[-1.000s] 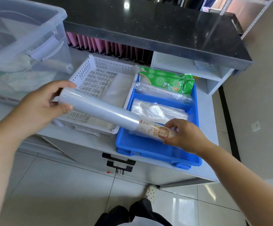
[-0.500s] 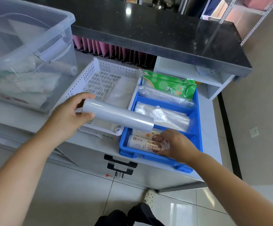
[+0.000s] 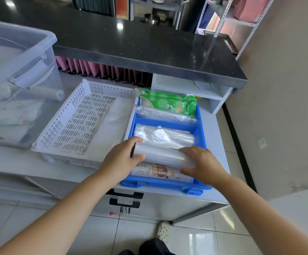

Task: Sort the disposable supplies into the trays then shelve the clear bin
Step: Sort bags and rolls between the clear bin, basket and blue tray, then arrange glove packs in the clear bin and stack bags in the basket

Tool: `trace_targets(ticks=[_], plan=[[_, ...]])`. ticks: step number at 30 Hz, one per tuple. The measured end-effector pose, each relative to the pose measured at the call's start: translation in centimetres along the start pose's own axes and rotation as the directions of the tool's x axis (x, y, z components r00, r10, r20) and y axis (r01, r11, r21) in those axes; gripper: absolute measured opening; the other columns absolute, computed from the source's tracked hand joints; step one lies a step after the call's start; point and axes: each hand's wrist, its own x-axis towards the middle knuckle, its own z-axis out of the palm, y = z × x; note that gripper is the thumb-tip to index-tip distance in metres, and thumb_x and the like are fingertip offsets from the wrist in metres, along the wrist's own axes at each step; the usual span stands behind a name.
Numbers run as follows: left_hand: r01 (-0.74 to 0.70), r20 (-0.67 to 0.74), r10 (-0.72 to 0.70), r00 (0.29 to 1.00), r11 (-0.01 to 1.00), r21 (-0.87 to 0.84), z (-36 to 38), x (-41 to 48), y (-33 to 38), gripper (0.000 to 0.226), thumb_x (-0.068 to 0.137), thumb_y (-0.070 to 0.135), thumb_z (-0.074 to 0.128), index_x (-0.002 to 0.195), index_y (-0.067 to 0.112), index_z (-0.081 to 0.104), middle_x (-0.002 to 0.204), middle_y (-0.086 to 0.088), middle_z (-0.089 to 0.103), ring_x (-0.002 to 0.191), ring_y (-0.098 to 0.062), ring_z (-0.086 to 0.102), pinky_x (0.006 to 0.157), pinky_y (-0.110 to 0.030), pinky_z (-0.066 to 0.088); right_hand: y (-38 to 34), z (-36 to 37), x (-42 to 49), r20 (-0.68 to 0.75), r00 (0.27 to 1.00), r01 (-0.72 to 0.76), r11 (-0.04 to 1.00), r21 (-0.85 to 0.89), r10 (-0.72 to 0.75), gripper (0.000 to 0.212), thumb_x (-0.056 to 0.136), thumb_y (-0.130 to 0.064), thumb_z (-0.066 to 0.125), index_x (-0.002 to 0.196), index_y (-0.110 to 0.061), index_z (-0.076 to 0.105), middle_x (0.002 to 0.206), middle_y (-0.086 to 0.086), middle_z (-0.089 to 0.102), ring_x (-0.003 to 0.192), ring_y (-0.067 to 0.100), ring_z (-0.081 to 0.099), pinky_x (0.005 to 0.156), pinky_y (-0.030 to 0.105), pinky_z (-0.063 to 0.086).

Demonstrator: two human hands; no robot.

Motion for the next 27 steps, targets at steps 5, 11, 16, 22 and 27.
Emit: trace_targets(ticks=[5, 11, 16, 22, 27], plan=[[-0.114, -0.046, 0.138, 0.989, 0.929, 0.351, 0.8, 0.0, -1.4, 0.049, 0.08, 0.042, 0.065, 0.125, 0.026, 0.053, 0.124, 0.004, 0.053, 0.123, -0.019, 0.035, 0.101, -0.034, 0.029, -0.1, 1.3, -0.2, -0.024, 0.999, 0.026, 0.997, -0.066, -0.028, 0.062, 0.071, -0.038, 0.076, 0.127, -0.022, 0.054, 0.119, 0.001, 0.057, 0.109, 0.024, 0.05, 0.094, 0.035, 0.039], [-0.218, -0.017, 0.254, 0.967, 0.861, 0.46, -0.7, -0.4, -1.8, 0.055, 0.082, 0.038, 0.063, 0.132, 0.019, 0.049, 0.129, 0.002, 0.054, 0.125, -0.021, 0.037, 0.103, -0.037, 0.029, -1.8, 1.2, 0.1, -0.037, 0.999, 0.024, 0.993, -0.116, -0.029, 0.066, 0.075, -0.043, 0.073, 0.133, -0.024, 0.047, 0.124, 0.0, 0.054, 0.113, 0.021, 0.045, 0.098, 0.034, 0.035], [-0.243, -0.102, 0.338, 0.936, 0.826, 0.509, -6.4, -2.9, -2.5, 0.041, 0.078, 0.027, 0.068, 0.118, 0.018, 0.062, 0.115, 0.002, 0.065, 0.116, -0.023, 0.047, 0.098, -0.04, 0.033, -7.8, -0.3, 2.1, -0.141, 0.981, 0.12, 0.987, -0.104, -0.134, 0.047, 0.082, -0.033, 0.067, 0.126, -0.021, 0.056, 0.12, 0.001, 0.062, 0.112, 0.023, 0.052, 0.093, 0.036, 0.042], [-0.178, -0.245, 0.42, 0.874, 0.746, 0.642, -16.3, -5.7, -2.7, 0.021, 0.068, 0.017, 0.074, 0.089, 0.011, 0.074, 0.089, -0.001, 0.072, 0.097, -0.029, 0.061, 0.09, -0.037, 0.032, -19.4, -1.8, 6.5, -0.234, 0.924, 0.277, 0.951, -0.136, -0.302, 0.023, 0.085, -0.024, 0.06, 0.106, -0.023, 0.069, 0.096, 0.001, 0.071, 0.092, 0.025, 0.062, 0.071, 0.031, 0.045], [-0.099, -0.344, 0.469, 0.813, 0.695, 0.712, -23.7, -7.3, -3.5, 0.018, 0.069, 0.02, 0.074, 0.086, 0.013, 0.075, 0.084, 0.0, 0.072, 0.094, -0.028, 0.063, 0.09, -0.039, 0.04, -27.6, -3.8, 10.3, -0.315, 0.814, 0.442, 0.872, -0.209, -0.488, 0.019, 0.083, -0.021, 0.062, 0.099, -0.021, 0.071, 0.09, 0.002, 0.073, 0.087, 0.027, 0.065, 0.065, 0.032, 0.048]])
